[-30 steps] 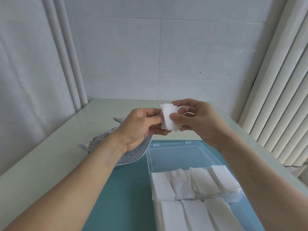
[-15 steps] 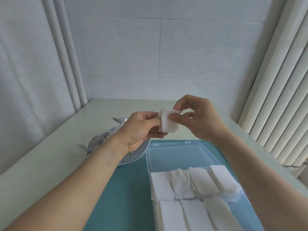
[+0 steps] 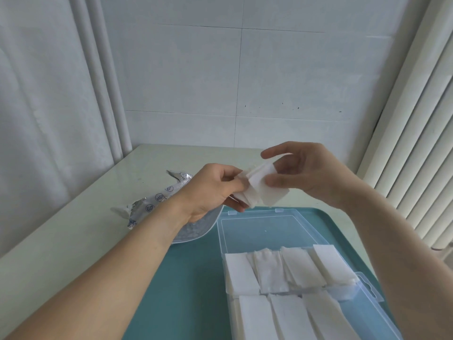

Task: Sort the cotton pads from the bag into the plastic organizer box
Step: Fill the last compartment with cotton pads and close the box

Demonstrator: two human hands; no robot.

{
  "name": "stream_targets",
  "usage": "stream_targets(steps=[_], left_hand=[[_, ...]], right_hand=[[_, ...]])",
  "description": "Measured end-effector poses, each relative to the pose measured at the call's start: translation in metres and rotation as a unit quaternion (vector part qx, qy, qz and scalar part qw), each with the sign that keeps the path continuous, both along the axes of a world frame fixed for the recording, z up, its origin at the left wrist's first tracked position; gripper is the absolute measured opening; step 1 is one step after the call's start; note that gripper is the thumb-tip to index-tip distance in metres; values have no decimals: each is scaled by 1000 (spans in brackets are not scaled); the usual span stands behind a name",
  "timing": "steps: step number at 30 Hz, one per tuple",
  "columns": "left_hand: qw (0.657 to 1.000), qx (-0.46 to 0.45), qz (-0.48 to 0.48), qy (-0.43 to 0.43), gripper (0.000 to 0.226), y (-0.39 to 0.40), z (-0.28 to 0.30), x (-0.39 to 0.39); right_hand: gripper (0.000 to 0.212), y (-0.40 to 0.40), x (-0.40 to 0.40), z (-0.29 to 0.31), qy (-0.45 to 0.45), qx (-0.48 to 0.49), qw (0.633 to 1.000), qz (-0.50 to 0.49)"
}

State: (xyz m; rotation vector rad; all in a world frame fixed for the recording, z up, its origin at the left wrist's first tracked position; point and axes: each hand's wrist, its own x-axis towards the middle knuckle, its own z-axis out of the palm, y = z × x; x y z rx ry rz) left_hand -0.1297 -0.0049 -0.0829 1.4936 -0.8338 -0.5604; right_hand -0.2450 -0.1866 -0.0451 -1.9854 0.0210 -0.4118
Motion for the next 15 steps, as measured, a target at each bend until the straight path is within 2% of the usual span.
stream_targets(steps=[3, 7, 12, 15], left_hand=[[999, 0, -26, -19, 21, 1, 0, -2], [997, -25, -74, -4, 41, 4, 0, 1], [993, -27, -108, -25, 37, 8, 1, 6], [992, -24, -121, -24, 40, 10, 1, 5]], right_hand=[[36, 8, 4, -4, 11, -51, 998, -44], [29, 9, 9, -10, 7, -89, 991, -100], [25, 8, 9, -10, 13, -42, 997, -57], [27, 7, 9, -12, 17, 30, 999, -11]])
